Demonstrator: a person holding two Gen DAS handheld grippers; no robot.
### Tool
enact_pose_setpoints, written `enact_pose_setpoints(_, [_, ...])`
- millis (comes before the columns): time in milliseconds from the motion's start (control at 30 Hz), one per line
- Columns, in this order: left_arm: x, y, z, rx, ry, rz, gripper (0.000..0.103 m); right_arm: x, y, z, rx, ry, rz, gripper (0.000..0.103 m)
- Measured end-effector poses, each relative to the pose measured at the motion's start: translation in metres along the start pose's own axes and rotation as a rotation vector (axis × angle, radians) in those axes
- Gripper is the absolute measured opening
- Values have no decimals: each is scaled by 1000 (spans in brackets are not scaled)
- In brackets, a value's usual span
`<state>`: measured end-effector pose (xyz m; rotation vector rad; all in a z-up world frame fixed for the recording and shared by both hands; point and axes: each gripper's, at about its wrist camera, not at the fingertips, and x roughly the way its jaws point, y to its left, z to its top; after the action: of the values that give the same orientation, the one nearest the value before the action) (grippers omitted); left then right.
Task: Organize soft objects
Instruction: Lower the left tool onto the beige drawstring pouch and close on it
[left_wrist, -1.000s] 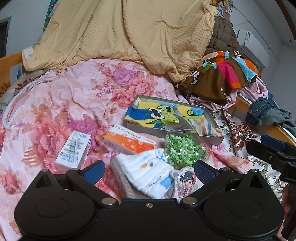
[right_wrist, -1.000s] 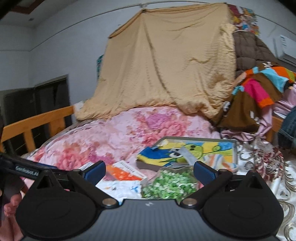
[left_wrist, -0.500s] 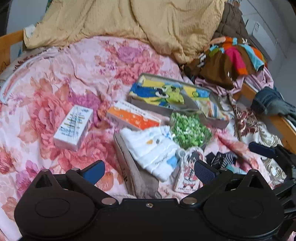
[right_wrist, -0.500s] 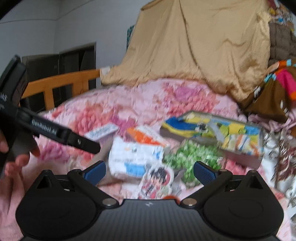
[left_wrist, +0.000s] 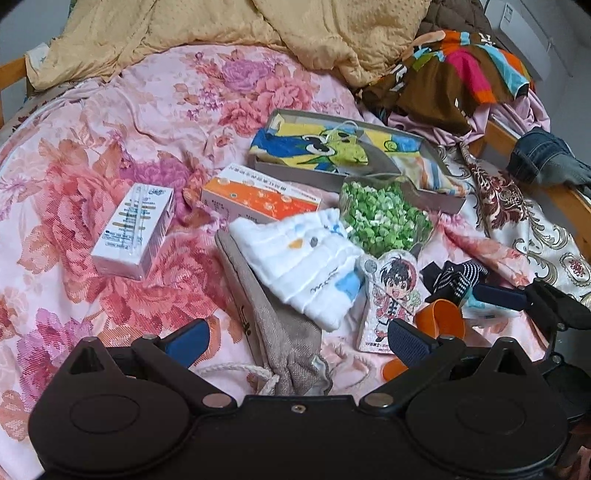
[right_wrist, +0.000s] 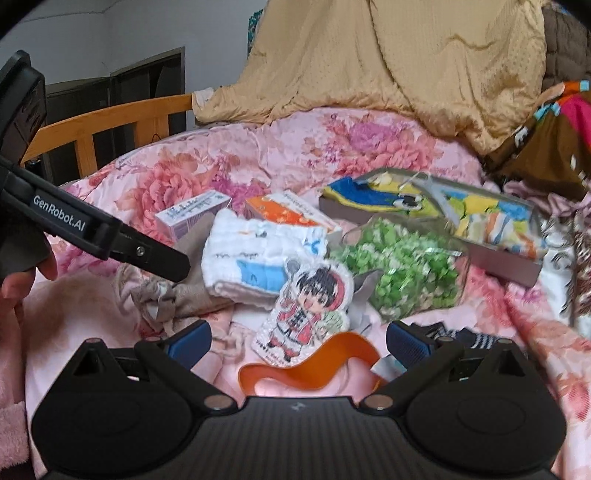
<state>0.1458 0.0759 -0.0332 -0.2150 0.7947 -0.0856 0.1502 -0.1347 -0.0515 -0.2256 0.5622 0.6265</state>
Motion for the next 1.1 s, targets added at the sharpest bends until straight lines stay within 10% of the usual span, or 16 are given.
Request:
enact_pose_setpoints(833, [50, 6, 1, -28, 134, 19, 102, 29, -26, -21, 184, 119, 104, 103])
enact_pose_setpoints(1100, [53, 4, -1, 14, 129, 20, 88, 29, -17, -22, 139, 145, 127, 103])
